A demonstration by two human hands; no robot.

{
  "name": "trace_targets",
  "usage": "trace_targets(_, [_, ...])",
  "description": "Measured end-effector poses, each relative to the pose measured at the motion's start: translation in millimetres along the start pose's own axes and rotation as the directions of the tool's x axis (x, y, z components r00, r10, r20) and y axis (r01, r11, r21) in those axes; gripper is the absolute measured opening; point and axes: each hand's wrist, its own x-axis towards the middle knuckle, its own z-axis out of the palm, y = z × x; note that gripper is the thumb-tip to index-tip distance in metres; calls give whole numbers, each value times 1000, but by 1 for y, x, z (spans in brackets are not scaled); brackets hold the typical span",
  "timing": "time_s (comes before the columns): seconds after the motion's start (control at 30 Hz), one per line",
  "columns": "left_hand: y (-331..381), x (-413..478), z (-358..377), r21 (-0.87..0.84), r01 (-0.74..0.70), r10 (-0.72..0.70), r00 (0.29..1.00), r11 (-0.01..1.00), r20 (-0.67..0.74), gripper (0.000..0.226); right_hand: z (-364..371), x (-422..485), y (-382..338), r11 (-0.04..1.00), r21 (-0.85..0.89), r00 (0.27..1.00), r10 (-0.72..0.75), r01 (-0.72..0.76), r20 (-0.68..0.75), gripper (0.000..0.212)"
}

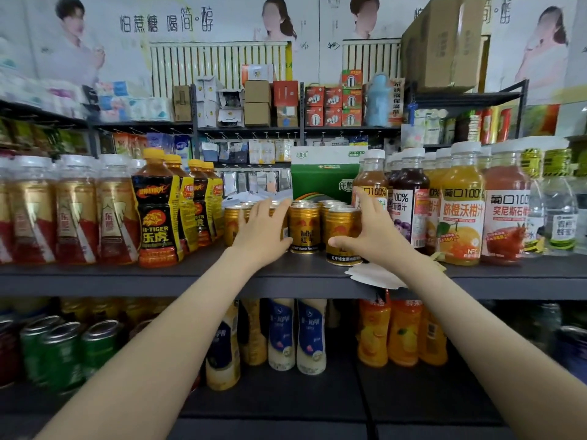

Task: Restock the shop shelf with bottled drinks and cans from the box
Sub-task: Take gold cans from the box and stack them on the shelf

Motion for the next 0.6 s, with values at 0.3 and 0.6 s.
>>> trace_targets(0.3, [-38,-95,-41,-188,-10,-33,973,982,-227,66,59,-47,-108,912,-196,910,-389,360,-140,66])
trace_targets(0.6, [-221,-323,-79,-6,302,-299,943,953,-147,61,249,-130,-284,864,96,868,-496,494,5,54])
